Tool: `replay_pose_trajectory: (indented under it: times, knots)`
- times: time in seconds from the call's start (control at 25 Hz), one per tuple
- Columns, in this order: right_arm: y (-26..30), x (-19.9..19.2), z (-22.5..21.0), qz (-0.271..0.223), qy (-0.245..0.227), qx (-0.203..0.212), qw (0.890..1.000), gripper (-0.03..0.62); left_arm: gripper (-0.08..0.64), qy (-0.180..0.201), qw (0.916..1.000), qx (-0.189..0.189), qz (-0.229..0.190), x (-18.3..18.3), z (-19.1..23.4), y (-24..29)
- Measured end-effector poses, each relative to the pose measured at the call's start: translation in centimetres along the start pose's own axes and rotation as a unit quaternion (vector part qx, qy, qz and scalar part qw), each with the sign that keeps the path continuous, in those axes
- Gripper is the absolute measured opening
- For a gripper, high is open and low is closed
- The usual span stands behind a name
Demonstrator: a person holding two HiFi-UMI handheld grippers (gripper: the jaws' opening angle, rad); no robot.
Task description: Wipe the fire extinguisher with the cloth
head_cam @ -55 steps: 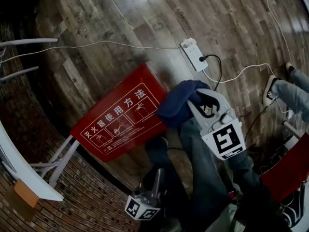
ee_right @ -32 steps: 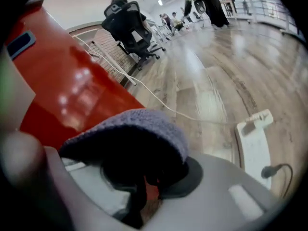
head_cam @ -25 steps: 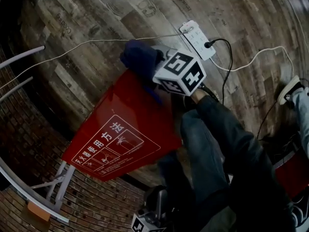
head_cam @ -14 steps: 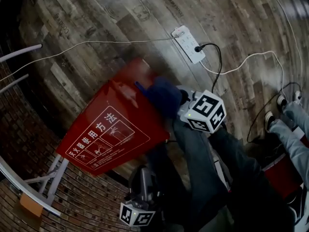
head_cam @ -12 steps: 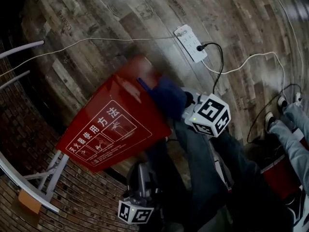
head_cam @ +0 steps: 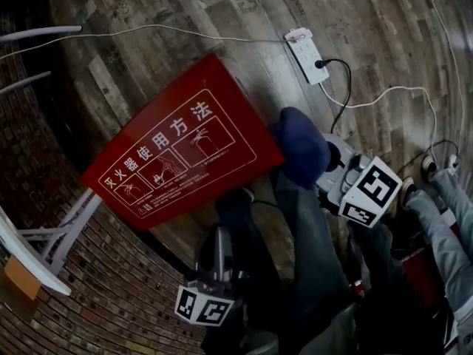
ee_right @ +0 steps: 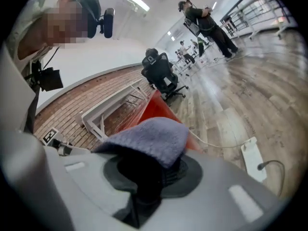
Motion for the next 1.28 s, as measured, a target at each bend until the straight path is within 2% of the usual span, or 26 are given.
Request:
replay_pose_trajectory:
  times: [0.16,0.28,0.36,0.44,0.52,0.56,0.64,0.8,1.04,1.16,1.28]
  knots:
    - [-2.9,1.2,3.2,-0.018,-0.065,-0.087,0.994,0.084,0.000,-0.015,0.9998,0.001,-0.011,-0.3,1.3,-1.5]
    - [-1.9,0.2,6.9,-0.012,-0.097,-0.118,0.988,0.084,0.000,-0.025,0.9993,0.000,-0.026,-0.5,3.1,-3.2]
    - [-0.4,-0.9,8.7,-0.025,-0.085,-0.150,0.985,0.084,0.000,-0.031,0.9990,0.003,-0.033,-0.6,4.9,-4.6]
    - [-0.1,-1.8,9.2,-0.041,-0.048,-0.189,0.980,0.084,0.000,-0.040,0.9983,0.013,-0.040,-0.9,6.0,-5.8]
    - [-0.2,-3.0,9.7,-0.036,-0.012,-0.215,0.976,0.084,0.000,-0.047,0.9977,0.024,-0.043,-1.2,6.6,-6.7]
    - [0.1,-3.7,10.1,-0.027,0.007,-0.215,0.976,0.084,0.000,-0.048,0.9975,0.027,-0.044,-1.3,7.0,-7.1]
    - [2.1,-4.9,11.6,-0.003,0.027,-0.183,0.983,0.084,0.000,-0.047,0.9976,0.028,-0.043,-1.5,8.1,-7.9]
    - [9.4,-6.1,15.6,0.040,0.011,-0.097,0.994,0.084,0.000,-0.049,0.9977,0.028,-0.037,-1.7,10.3,-8.9]
    - [17.6,-7.6,19.7,0.103,-0.002,0.008,0.995,0.084,0.000,-0.067,0.9960,0.032,-0.050,-2.0,13.5,-10.0]
    - [18.1,-8.0,19.7,0.108,-0.002,0.014,0.994,0.084,0.000,-0.068,0.9958,0.036,-0.050,-1.9,14.7,-10.7]
    - [15.5,-7.7,16.9,0.105,-0.008,-0.048,0.993,0.083,0.000,-0.066,0.9957,0.036,-0.054,-1.4,15.4,-11.4]
Point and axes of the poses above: the fingertips, and each gripper's own axes: y forward along the fingers, z to its left, x out of its top, the point moved 10 cm from there along -y, backward along the fingers, and after that the axes turned 5 degrees about z, right-handed, at the moved point
